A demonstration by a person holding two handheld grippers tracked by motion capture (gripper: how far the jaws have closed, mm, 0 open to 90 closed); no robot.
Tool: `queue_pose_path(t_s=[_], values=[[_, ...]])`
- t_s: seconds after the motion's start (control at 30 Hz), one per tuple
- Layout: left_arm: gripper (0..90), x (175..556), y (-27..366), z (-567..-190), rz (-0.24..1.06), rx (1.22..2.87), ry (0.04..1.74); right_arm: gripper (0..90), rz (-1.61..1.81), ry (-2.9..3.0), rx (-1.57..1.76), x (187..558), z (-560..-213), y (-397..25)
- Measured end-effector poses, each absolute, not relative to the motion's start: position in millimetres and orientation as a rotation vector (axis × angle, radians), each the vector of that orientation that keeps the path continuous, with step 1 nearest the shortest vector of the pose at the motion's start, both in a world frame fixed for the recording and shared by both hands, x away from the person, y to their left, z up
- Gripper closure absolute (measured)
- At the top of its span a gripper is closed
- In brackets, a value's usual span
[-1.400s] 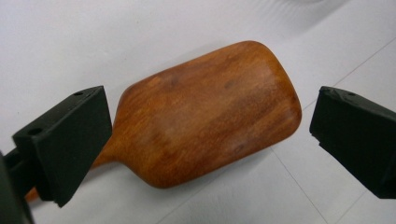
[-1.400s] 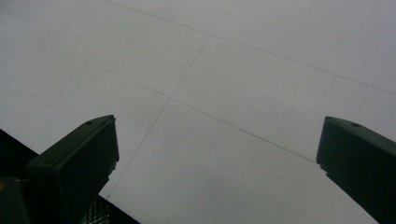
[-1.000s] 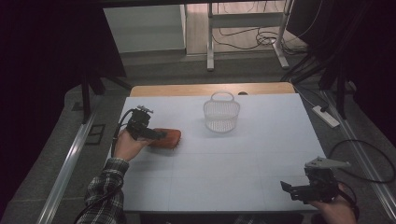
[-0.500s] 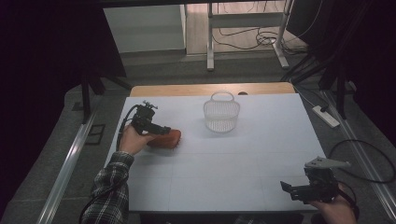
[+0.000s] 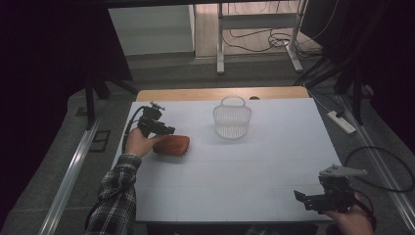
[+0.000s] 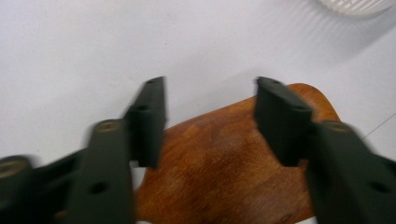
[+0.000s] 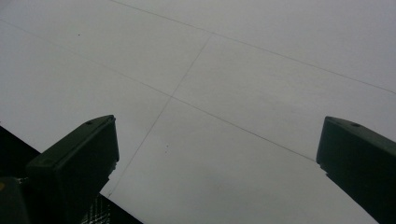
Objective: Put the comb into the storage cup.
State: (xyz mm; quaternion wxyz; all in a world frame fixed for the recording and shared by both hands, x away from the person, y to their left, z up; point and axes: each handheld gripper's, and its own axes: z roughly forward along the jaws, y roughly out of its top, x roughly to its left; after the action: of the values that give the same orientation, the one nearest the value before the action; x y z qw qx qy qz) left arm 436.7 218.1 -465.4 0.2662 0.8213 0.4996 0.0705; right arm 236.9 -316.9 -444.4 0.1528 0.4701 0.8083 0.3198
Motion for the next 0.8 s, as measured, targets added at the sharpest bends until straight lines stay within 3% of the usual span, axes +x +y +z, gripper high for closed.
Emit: queue_pose_path(t_s=[0.07,0.13,0.23,0.3,0.8], values=[[62.9,439,218,-467,0.169,2.219,1.366,0.0,0.917,2.319,1.349,237,-444,-317],[66.5,440,218,-469,0.177,2.227,1.373,0.0,0.917,2.320,1.350,237,-444,-317],[82.8,441,218,-471,0.189,2.254,1.372,0.0,0.917,2.321,1.351,237,-444,-317],[88.1,442,218,-472,0.208,2.276,1.369,0.0,0.916,2.320,1.350,237,-444,-317],[89.0,452,222,-494,0.205,2.265,1.430,0.0,0.911,2.325,1.353,238,-445,-317]])
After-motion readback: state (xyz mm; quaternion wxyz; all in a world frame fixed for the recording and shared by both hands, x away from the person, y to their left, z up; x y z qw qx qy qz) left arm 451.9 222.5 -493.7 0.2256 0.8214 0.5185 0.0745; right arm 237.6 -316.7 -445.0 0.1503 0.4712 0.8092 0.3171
